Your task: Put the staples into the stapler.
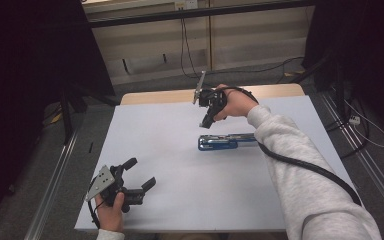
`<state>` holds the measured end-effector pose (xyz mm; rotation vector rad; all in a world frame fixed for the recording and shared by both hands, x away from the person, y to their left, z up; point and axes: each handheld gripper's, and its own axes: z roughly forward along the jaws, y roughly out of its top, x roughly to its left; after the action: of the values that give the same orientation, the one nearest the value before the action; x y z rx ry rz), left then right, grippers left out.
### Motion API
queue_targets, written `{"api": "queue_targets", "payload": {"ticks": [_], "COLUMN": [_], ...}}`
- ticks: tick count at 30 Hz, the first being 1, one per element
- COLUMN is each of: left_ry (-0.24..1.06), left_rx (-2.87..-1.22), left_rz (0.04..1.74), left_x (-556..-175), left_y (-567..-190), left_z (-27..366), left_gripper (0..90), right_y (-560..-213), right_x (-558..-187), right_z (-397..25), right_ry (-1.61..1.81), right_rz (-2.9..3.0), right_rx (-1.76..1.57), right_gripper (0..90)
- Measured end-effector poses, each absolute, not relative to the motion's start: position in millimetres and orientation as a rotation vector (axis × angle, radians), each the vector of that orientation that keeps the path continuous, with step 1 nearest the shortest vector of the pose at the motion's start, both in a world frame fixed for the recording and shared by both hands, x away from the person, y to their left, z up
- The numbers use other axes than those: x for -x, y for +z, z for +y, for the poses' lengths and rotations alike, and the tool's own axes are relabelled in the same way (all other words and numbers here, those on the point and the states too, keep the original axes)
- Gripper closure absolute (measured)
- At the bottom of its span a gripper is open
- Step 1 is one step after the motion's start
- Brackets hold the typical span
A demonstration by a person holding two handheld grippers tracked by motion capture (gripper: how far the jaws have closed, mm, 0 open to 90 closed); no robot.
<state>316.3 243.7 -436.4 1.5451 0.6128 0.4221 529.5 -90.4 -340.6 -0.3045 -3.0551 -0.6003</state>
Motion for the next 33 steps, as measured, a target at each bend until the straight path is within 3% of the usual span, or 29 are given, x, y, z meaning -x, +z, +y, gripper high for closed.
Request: {"api": "queue_targets", "payload": {"ticks": [33], "left_ry": [0.400], "left_rx": [-1.554], "left_rz": [0.608], "left_x": [-315], "left_y": [-437], "left_z": [242], "left_gripper": [2.3], "right_y": [-355], "right_x": [-531], "right_z": [-98], "right_ry": [-0.653], "right_rz": [-3.033], "right_rx": [0.353], "right_gripper": [79.4]}}
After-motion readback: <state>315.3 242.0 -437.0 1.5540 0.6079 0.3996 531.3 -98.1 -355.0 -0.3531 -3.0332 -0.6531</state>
